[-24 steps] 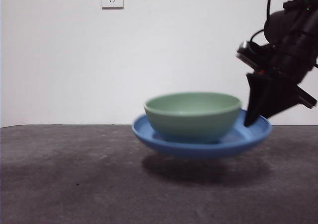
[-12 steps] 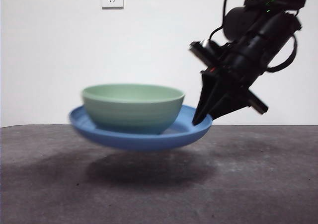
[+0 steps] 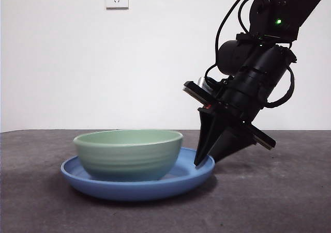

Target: Place the green bowl on the blue plate

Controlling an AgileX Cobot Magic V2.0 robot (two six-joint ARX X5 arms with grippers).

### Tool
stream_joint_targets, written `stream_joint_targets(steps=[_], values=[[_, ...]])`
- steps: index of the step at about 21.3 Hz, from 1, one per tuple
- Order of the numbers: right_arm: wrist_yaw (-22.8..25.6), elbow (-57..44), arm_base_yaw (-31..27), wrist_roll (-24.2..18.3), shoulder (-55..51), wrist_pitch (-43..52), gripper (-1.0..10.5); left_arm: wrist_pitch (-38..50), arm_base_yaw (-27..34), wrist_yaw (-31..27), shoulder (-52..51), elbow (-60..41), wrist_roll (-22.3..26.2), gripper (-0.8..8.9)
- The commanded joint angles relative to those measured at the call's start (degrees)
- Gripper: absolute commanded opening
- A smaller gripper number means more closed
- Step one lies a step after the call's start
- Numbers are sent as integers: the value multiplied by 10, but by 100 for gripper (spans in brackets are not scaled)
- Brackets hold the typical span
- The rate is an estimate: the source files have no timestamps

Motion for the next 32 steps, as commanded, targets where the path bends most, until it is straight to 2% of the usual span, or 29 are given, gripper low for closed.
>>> stream_joint_targets(steps=[1,8,11,15,18,22,26,32], values=[[1,12,6,5,6,0,303,5,-3,1,2,10,-2,563],[14,32,-10,-3,-23,-34,309,3,-3,1,-2,10,-2,563],[54,49,-19,-14,-79,-89,311,-8,-5,1,-2,10,-2,563],[124,49,-13,-30,-205,-167,503,-11,-18,1,-2,10,-2,563],[170,49,14,-37,-304,-233,597,-15,-29,1,-2,10,-4,563],[257,44,81,-39,-433,-308,609,-21,-32,1,-12,10,-19,563],[266,12,148,-33,-547,-338,609,-21,-32,1,-39,10,-19,563],[267,-42,169,-28,-629,-336,608,-21,-32,1,-62,11,-19,563]])
